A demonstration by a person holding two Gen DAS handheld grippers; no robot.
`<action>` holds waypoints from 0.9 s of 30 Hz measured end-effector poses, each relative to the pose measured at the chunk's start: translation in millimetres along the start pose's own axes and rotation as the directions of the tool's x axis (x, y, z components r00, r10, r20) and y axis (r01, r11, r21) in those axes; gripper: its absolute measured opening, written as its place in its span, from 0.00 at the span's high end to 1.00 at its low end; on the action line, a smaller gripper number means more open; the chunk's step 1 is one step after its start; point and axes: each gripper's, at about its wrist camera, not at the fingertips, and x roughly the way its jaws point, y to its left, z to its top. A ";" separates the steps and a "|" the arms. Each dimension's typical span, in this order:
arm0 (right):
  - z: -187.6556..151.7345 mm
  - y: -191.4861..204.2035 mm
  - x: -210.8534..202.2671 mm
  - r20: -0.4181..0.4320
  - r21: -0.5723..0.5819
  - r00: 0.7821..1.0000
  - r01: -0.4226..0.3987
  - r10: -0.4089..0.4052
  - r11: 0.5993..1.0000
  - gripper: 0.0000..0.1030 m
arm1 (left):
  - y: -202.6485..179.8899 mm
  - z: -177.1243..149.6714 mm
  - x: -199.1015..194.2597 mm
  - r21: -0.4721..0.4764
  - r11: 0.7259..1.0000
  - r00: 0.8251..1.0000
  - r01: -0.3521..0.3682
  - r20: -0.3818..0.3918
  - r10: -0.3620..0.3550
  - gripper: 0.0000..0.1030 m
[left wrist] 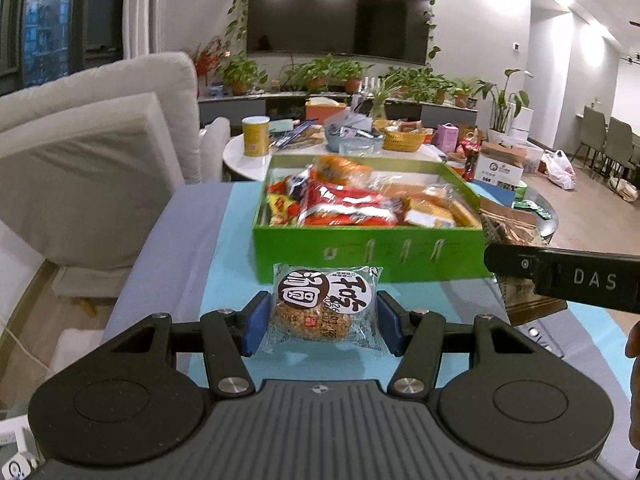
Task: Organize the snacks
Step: 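Lift the cookie pack with the left gripper while the right gripper carries the nut pack over the box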
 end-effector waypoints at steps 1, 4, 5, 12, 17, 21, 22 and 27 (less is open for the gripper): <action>2.7 -2.0 0.4 0.008 0.002 1.000 0.000 0.000 1.000 0.45 | -2.3 2.3 -0.5 0.003 1.000 1.000 0.001 0.005 -0.001 0.49; 7.8 -6.1 2.1 0.027 0.004 1.000 -0.003 0.003 1.000 0.45 | -8.5 11.6 2.2 0.010 1.000 1.000 0.003 0.016 -0.003 0.48; 9.8 -7.8 3.4 0.029 0.006 1.000 -0.010 0.010 1.000 0.45 | -10.1 14.4 3.7 0.012 1.000 1.000 0.005 0.017 -0.005 0.48; 27.9 -15.8 14.1 0.051 -0.009 0.999 -0.019 0.019 1.000 0.45 | -14.5 38.4 15.9 0.018 1.000 0.999 0.007 0.050 -0.008 0.48; 42.0 -23.1 25.5 0.073 -0.010 0.997 -0.018 0.019 1.000 0.45 | -17.7 55.6 28.3 0.031 1.000 0.998 0.004 0.068 -0.007 0.48; 51.0 -27.6 38.9 0.074 -0.011 0.997 -0.012 0.013 1.000 0.45 | -19.5 68.5 44.8 0.046 0.999 0.998 0.018 0.063 -0.021 0.48; 53.4 -28.4 42.6 0.071 -0.010 0.997 -0.012 0.013 1.000 0.45 | -20.4 72.1 50.7 0.052 0.998 0.998 0.021 0.060 -0.024 0.48; 65.8 -32.8 62.1 0.054 -0.009 0.998 -0.006 0.007 1.000 0.45 | -24.4 87.3 80.5 0.063 0.998 0.999 0.028 0.044 -0.031 0.48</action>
